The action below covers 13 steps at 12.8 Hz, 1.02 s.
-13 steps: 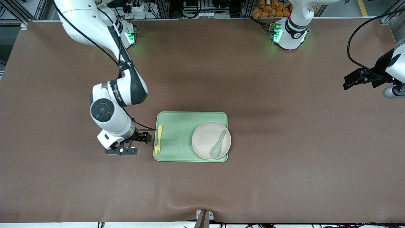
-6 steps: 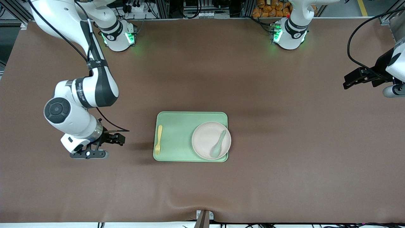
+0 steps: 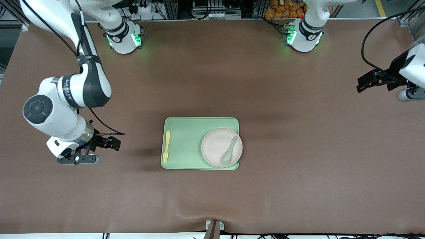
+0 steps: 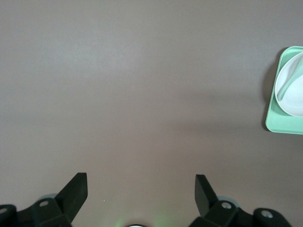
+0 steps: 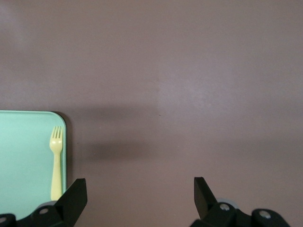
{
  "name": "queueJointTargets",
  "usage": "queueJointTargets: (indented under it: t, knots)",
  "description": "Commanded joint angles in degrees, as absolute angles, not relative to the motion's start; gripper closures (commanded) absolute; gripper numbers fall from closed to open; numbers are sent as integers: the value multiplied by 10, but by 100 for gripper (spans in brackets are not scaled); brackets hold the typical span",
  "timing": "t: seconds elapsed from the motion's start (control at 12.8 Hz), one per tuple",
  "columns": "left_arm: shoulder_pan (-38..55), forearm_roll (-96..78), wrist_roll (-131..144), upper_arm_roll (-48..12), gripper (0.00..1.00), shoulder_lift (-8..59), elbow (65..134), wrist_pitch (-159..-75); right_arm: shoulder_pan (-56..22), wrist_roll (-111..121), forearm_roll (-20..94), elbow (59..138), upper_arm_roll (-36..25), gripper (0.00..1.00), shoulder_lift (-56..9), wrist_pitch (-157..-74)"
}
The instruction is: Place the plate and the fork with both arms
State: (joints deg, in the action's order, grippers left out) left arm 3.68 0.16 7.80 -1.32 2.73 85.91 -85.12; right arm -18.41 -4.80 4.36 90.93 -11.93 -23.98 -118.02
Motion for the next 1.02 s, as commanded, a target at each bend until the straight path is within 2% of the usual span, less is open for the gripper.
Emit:
queueJointTargets:
  t: [0.0, 0.63, 0.94]
  knots:
    - [34, 4, 78, -20, 0, 17, 860, -840, -154, -23, 47, 920, -109, 0, -203, -1144]
    - [35, 5, 80, -21, 0, -1, 873, -855, -104, -21, 47, 919, -110, 0, -68, -975]
    - [32, 5, 79, -21, 0, -2, 872, -855, -1, 9, 44, 912, -43, 0, -26, -926]
